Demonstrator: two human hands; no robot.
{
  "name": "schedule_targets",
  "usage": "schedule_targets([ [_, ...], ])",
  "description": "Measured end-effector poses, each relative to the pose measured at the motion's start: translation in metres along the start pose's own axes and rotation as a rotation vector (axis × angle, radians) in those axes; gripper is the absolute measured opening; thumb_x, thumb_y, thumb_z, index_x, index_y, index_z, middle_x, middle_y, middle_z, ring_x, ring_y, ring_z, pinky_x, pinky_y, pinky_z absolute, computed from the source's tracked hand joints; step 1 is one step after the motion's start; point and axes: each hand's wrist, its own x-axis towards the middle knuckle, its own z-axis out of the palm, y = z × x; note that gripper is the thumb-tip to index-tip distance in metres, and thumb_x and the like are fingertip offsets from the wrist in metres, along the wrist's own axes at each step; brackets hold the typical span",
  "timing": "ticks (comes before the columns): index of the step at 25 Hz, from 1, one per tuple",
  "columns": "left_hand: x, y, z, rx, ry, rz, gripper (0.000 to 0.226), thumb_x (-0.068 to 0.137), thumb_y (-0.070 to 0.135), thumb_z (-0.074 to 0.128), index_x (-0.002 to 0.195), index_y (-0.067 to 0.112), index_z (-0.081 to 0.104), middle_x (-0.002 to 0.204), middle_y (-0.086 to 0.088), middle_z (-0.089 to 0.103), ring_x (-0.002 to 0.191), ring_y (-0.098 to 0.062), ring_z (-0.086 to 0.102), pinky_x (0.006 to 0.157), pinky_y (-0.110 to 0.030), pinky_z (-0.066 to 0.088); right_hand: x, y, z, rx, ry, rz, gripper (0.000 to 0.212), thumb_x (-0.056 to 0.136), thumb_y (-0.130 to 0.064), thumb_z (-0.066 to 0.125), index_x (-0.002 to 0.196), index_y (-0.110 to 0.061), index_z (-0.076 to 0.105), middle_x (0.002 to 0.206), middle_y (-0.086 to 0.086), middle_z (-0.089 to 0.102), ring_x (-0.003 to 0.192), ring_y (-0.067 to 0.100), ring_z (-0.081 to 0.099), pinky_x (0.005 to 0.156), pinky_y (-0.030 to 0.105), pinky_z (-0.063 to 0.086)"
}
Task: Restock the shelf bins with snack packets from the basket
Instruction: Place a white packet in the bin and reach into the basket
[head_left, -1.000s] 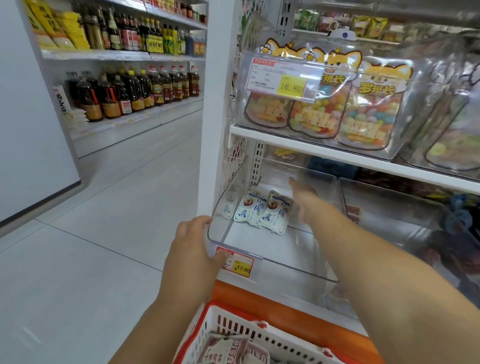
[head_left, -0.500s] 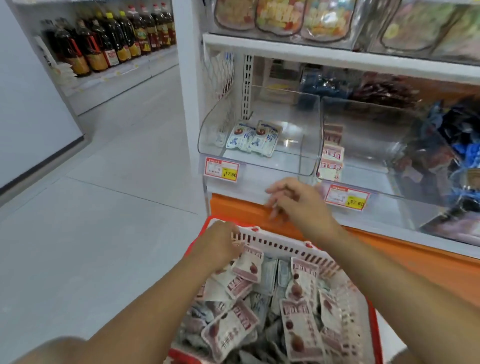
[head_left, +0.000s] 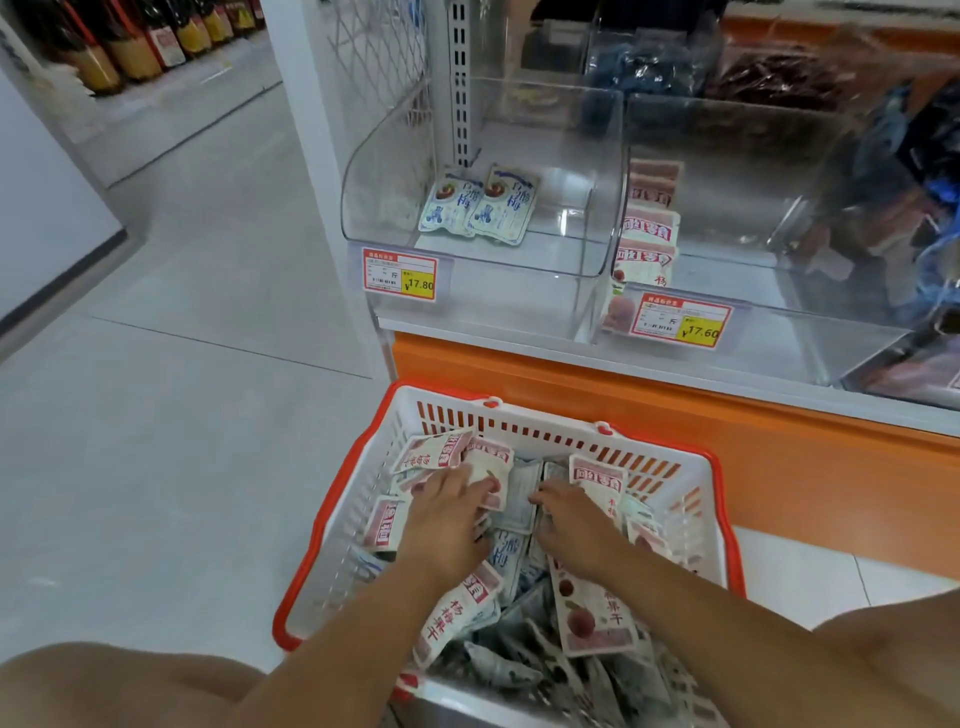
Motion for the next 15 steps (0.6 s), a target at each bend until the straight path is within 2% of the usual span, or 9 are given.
schedule_targets([
  [2, 0.001, -0.008, 0.004, 0.051, -0.074, -0.013, 0.070, 0.092, 0.038, 0.057, 0.150, 0.043, 0.018, 0.162, 0.006, 0.008, 0.148, -0.024, 0.004, 0.119, -0.046, 0.010, 0.007, 0.005, 0.013, -0.123, -0.043, -0.016, 0.068, 0.091, -0.029, 0.056, 0.151, -0.012, 0.028, 0.156, 0.006, 0.022, 0.146, 0.027, 0.018, 0.118, 0.034, 0.019],
  [4, 0.001, -0.017, 0.008, 0.098, -0.138, -0.051, 0.070, 0.096, 0.040, 0.050, 0.151, 0.045, 0.007, 0.163, 0.008, -0.002, 0.150, -0.024, -0.003, 0.118, -0.054, 0.007, 0.016, 0.007, 0.018, -0.212, -0.083, 0.012, 0.089, 0.090, -0.043, 0.056, 0.156, -0.014, 0.004, 0.163, 0.004, -0.003, 0.150, 0.027, -0.006, 0.120, 0.036, -0.001],
  [6, 0.002, -0.022, 0.011, 0.103, -0.178, -0.073, 0.068, 0.099, 0.040, 0.045, 0.152, 0.044, 0.003, 0.162, 0.011, -0.007, 0.150, -0.023, -0.008, 0.117, -0.056, 0.006, 0.025, 0.006, 0.023, -0.307, -0.101, 0.003, 0.097, 0.087, -0.050, 0.055, 0.156, -0.014, -0.003, 0.163, 0.007, -0.010, 0.149, 0.029, -0.012, 0.118, 0.039, -0.009],
  [9, 0.005, -0.030, 0.017, 0.048, -0.190, -0.110, 0.063, 0.100, 0.044, 0.039, 0.152, 0.045, 0.004, 0.162, 0.013, -0.008, 0.150, -0.020, -0.011, 0.118, -0.053, 0.011, 0.033, -0.001, 0.030, -0.415, -0.079, -0.021, 0.088, 0.087, -0.049, 0.057, 0.154, -0.013, 0.012, 0.161, 0.012, 0.008, 0.149, 0.032, 0.003, 0.122, 0.046, 0.000],
  [11, 0.007, -0.034, 0.016, 0.030, -0.192, -0.122, 0.061, 0.101, 0.048, 0.037, 0.152, 0.044, 0.005, 0.162, 0.013, -0.008, 0.150, -0.019, -0.010, 0.118, -0.050, 0.014, 0.034, -0.002, 0.032, -0.475, -0.031, -0.076, 0.061, 0.091, -0.037, 0.055, 0.144, -0.012, 0.037, 0.148, 0.014, 0.036, 0.140, 0.032, 0.027, 0.119, 0.046, 0.015],
  [13, 0.007, -0.033, 0.012, -0.005, -0.182, -0.124, 0.065, 0.099, 0.046, 0.044, 0.153, 0.040, 0.010, 0.163, 0.011, -0.001, 0.150, -0.019, -0.004, 0.119, -0.046, 0.017, 0.027, -0.003, 0.023, -0.518, 0.033, -0.172, 0.029, 0.096, -0.022, 0.049, 0.121, -0.011, 0.059, 0.121, 0.010, 0.058, 0.119, 0.027, 0.048, 0.108, 0.040, 0.033],
  [15, 0.008, -0.029, 0.005, -0.116, -0.117, -0.147, 0.071, 0.092, 0.044, 0.057, 0.152, 0.035, 0.021, 0.161, 0.006, 0.016, 0.148, -0.021, 0.015, 0.118, -0.041, 0.025, 0.017, -0.005, 0.009, -0.361, 0.147, -0.209, 0.022, 0.099, -0.014, 0.046, 0.107, -0.011, 0.066, 0.105, 0.004, 0.063, 0.101, 0.020, 0.054, 0.092, 0.030, 0.043],
])
